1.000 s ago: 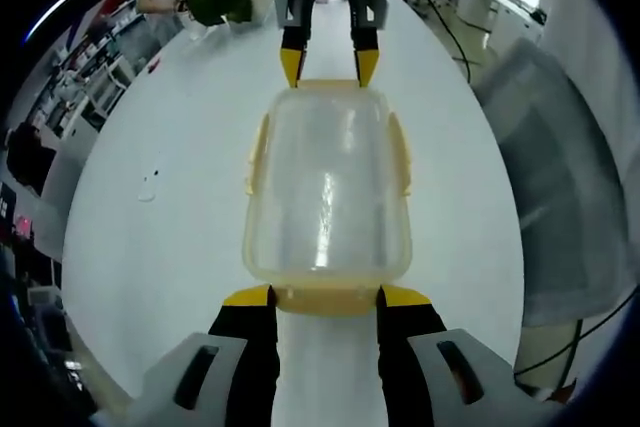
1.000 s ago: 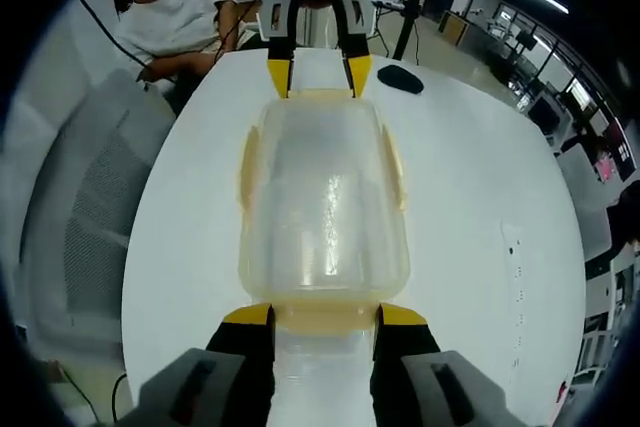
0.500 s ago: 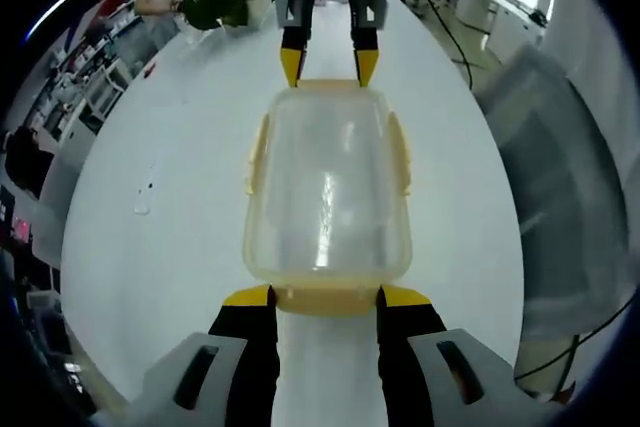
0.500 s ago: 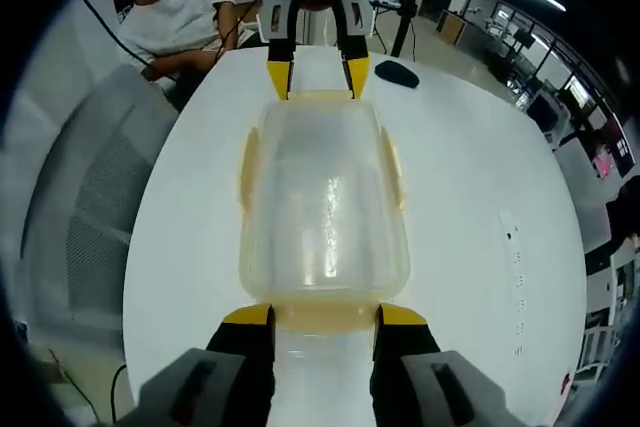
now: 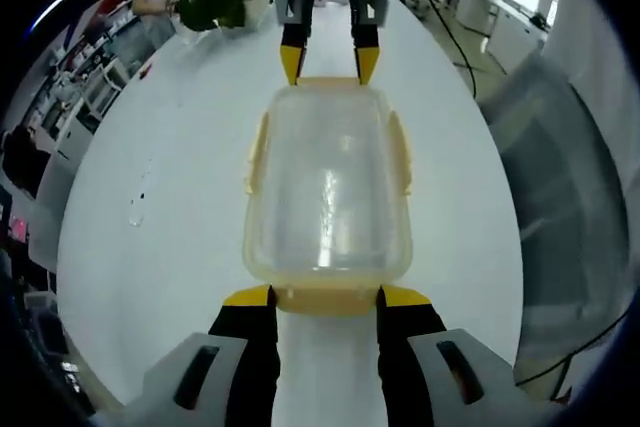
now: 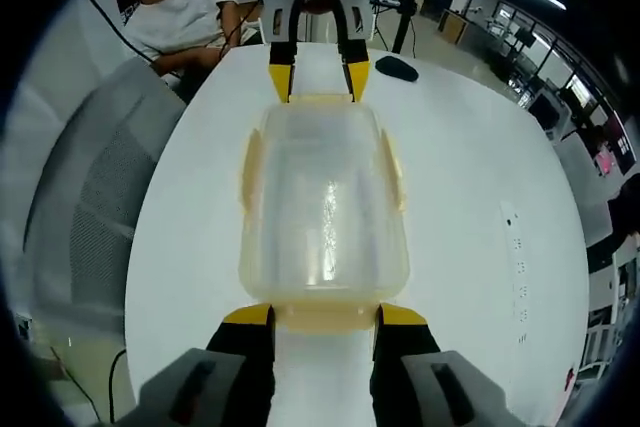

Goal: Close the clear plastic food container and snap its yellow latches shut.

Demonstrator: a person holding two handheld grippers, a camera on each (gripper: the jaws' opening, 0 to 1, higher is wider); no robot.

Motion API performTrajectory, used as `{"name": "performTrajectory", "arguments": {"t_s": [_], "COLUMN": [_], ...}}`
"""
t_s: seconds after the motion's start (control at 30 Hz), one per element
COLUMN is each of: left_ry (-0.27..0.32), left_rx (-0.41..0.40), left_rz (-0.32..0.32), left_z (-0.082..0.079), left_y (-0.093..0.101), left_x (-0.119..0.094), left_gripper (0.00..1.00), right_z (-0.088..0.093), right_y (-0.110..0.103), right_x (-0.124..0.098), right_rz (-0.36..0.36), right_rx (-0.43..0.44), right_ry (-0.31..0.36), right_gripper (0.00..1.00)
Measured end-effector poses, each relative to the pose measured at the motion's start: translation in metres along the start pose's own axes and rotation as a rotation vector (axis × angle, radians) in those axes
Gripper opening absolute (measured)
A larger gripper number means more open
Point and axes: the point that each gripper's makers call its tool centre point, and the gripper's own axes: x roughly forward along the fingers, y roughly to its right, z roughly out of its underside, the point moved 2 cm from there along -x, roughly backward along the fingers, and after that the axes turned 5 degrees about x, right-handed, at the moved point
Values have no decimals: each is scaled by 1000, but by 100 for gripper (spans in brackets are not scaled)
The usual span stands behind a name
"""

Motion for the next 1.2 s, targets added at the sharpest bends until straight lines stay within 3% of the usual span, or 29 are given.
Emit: {"name": "performTrajectory", "arguments": {"t_s": [0.3, 1.2], "left_ry": [3, -3], "left_rx": [4, -12], "left_rz": [2, 23], "left_z": [-8, -5], "left_y": [-3, -6], "left_x": [6, 24], "left_gripper": [35, 35], "right_z": [10, 21], "right_y": [2, 8], "right_x": [-1, 12], "right_rz": [1, -28], "right_rx": [7, 20], "right_ry": [-3, -5], "right_gripper": [35, 35]}}
